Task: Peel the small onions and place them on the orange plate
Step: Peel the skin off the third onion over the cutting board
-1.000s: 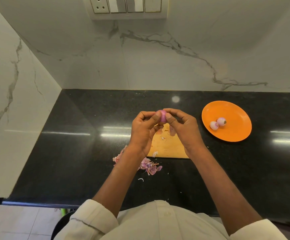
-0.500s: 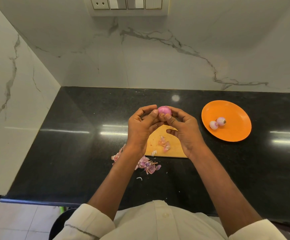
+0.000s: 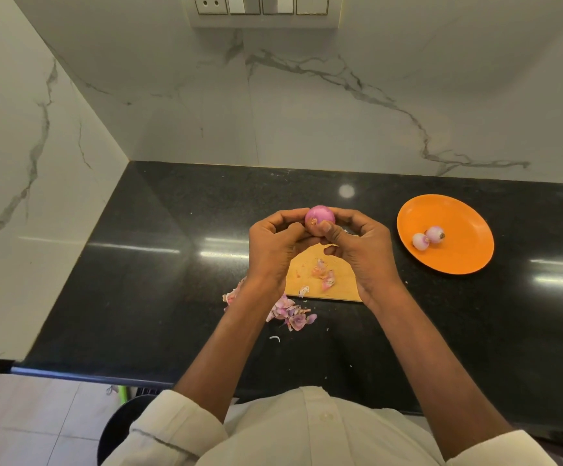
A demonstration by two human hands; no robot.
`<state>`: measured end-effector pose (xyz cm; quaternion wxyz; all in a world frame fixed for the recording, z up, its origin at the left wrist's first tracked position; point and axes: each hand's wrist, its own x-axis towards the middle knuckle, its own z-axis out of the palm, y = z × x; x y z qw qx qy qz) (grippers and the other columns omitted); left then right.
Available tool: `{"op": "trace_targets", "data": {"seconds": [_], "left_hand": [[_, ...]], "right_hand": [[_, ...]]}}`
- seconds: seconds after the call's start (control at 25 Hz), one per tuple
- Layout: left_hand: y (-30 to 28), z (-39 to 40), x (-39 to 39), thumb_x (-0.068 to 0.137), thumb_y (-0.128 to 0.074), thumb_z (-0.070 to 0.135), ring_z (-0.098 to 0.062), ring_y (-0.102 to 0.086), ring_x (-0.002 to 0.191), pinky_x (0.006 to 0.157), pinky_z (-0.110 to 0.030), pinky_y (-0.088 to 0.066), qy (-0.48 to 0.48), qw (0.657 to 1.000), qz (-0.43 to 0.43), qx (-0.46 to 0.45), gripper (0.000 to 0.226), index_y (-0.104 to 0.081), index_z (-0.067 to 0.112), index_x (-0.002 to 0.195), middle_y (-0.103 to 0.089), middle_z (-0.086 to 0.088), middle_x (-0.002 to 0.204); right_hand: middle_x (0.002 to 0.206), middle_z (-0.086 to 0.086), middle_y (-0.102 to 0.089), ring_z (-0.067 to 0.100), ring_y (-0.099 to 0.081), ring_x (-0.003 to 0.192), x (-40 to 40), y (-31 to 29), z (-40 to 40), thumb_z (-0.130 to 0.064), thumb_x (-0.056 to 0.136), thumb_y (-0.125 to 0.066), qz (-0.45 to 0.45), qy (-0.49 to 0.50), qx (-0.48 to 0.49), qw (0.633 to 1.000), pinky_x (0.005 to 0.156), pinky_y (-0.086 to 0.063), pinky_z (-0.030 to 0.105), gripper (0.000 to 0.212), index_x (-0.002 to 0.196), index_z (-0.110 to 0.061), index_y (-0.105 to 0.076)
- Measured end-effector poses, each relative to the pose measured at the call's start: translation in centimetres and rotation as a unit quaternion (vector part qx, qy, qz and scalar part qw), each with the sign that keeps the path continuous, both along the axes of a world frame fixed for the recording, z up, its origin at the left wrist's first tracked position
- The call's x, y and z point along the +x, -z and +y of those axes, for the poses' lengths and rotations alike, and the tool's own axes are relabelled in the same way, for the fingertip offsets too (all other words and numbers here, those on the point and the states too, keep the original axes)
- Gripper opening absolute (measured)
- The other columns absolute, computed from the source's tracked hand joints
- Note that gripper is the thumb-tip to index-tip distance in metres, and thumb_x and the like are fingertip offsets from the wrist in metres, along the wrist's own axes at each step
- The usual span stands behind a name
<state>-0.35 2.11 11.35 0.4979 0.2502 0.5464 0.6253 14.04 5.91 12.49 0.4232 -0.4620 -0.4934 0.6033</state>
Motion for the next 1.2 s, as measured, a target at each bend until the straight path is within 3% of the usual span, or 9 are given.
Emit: {"op": "trace_targets", "data": {"seconds": [0.12,0.24,0.4,0.6,0.72,0.8,0.96,1.04,1.2], "left_hand": [[-0.2,-0.5,-0.4,0.103,-0.068,0.009,-0.035,-0.076,0.110,0.091,-0.039,-0.065,0.033,0.996,-0.068,0.052,0.025,-0.071,0.005,0.128,-0.076,-0.020,0.121],[-0.7,-0.8,0.0,0.098,-0.074,0.008,-0.032,-0.077,0.106,0.090,-0.042,-0.065,0.071,0.990,0.054,0.109,0.032,-0.069,0.009,0.130,-0.075,-0.016,0.122],[-1.1,-0.4,-0.3,0.100,-0.075,0.014,-0.035,-0.075,0.085,0.077,-0.039,-0.066,0.117,0.967,0.200,0.103,0.025,-0.063,0.018,0.122,-0.070,-0.009,0.115],[-1.4,0.0,-1.3,0.108,-0.061,0.015,-0.016,-0.058,0.074,0.066,-0.027,-0.057,0.189,0.929,0.305,0.091,0.015,-0.054,0.023,0.119,-0.058,-0.005,0.106],[-1.7,0.5,-2.3,0.114,-0.047,0.018,0.000,-0.052,0.078,0.068,-0.020,-0.050,0.275,0.891,0.355,0.061,0.006,-0.046,0.020,0.120,-0.054,0.000,0.103],[-1.5,1.1,-2.8,0.115,-0.043,0.015,0.001,-0.053,0.079,0.071,-0.026,-0.050,0.297,0.873,0.384,0.049,0.010,-0.045,0.024,0.119,-0.055,0.004,0.100],[-0.6,0.9,-2.2,0.111,-0.042,-0.002,-0.021,-0.061,0.080,0.071,-0.044,-0.058,0.237,0.904,0.346,0.087,0.029,-0.052,0.024,0.121,-0.062,-0.004,0.102],[-0.4,0.5,-1.8,0.108,-0.052,-0.003,-0.013,-0.066,0.084,0.071,-0.036,-0.060,0.192,0.906,0.357,0.121,0.023,-0.059,0.015,0.120,-0.066,-0.002,0.108],[-0.2,0.9,-1.8,0.099,-0.069,-0.004,-0.016,-0.068,0.105,0.086,-0.031,-0.061,0.100,0.906,0.372,0.174,0.013,-0.071,0.005,0.109,-0.062,-0.008,0.120]], "right_hand": [[0.117,0.001,-0.077,0.026,-0.075,0.106,0.1,-0.4,0.0,-0.033,0.086,-0.081,0.040,-0.008,-0.035,0.999,0.082,-0.062,0.040,0.041,0.125,-0.025,-0.075],[0.121,0.009,-0.075,0.028,-0.072,0.104,-0.1,-0.6,-0.2,-0.038,0.094,-0.071,0.084,-0.024,-0.083,0.993,0.085,-0.057,0.044,0.038,0.132,-0.028,-0.072],[0.112,0.011,-0.077,0.029,-0.073,0.095,-0.4,-0.7,-0.2,-0.040,0.097,-0.068,0.075,-0.032,-0.096,0.992,0.083,-0.058,0.044,0.036,0.128,-0.022,-0.072],[0.101,0.012,-0.075,0.025,-0.073,0.080,-0.1,-0.8,0.0,-0.032,0.110,-0.049,0.084,-0.068,-0.127,0.986,0.073,-0.056,0.037,0.034,0.130,-0.013,-0.069],[0.109,0.015,-0.075,0.031,-0.075,0.090,0.2,-0.6,0.2,-0.032,0.108,-0.054,0.069,-0.086,-0.137,0.984,0.074,-0.057,0.036,0.036,0.132,-0.008,-0.067],[0.110,0.015,-0.075,0.032,-0.075,0.095,0.5,-0.7,0.3,-0.029,0.107,-0.058,0.093,-0.088,-0.157,0.979,0.073,-0.061,0.033,0.036,0.133,-0.006,-0.064],[0.109,0.016,-0.076,0.029,-0.077,0.092,0.9,-1.3,0.9,-0.017,0.107,-0.057,0.168,-0.063,-0.197,0.964,0.081,-0.065,0.034,0.032,0.134,0.000,-0.062],[0.111,0.018,-0.075,0.028,-0.078,0.094,0.9,-1.2,0.9,-0.011,0.106,-0.058,0.183,-0.048,-0.214,0.958,0.085,-0.066,0.036,0.031,0.134,0.000,-0.062],[0.117,0.021,-0.075,0.035,-0.077,0.104,0.8,-1.3,0.8,-0.007,0.105,-0.059,0.224,-0.031,-0.235,0.945,0.095,-0.062,0.043,0.031,0.135,-0.002,-0.060]]}}
